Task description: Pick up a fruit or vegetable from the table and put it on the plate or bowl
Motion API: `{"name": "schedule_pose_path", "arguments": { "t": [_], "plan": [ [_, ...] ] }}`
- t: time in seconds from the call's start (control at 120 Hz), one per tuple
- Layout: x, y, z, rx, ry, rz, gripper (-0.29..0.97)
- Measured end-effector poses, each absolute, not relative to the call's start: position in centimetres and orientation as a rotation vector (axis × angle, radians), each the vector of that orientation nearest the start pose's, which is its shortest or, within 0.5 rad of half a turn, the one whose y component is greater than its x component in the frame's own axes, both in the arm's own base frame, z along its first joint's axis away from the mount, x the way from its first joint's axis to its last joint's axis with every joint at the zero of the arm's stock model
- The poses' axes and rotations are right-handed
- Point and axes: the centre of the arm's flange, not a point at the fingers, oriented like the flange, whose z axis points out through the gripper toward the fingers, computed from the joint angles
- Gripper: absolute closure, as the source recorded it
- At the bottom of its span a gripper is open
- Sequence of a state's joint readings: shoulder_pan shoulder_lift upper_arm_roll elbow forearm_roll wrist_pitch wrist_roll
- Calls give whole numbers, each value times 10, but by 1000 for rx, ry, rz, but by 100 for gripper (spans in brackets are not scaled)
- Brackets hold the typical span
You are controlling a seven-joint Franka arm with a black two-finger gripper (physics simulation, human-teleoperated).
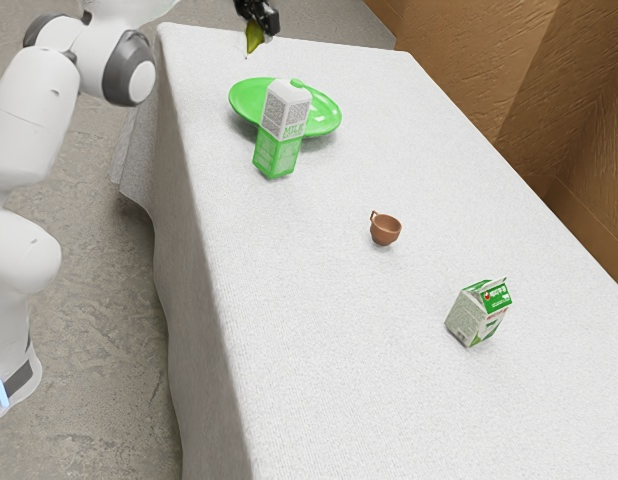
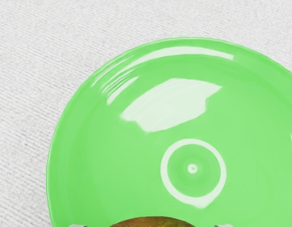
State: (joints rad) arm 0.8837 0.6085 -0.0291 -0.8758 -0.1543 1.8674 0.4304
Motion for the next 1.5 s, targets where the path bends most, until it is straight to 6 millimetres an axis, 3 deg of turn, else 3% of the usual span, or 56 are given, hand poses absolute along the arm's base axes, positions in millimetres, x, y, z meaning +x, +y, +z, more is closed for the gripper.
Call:
{"name": "schedule_pose_path", "arguments": {
  "t": [0.258,0.558,0.742,1.217,1.283,1.442,1.5],
  "plan": [
    [532,552,560,-2930,-528,-691,39],
    [556,551,522,-2945,-458,-718,39],
    [565,553,496,-2958,-438,-708,39],
    [574,555,460,-2974,-416,-714,39],
    [574,556,455,-2980,-417,-711,28],
    [572,558,456,-2978,-411,-708,10],
    [566,548,498,-2942,-358,-689,7]
  ]
}}
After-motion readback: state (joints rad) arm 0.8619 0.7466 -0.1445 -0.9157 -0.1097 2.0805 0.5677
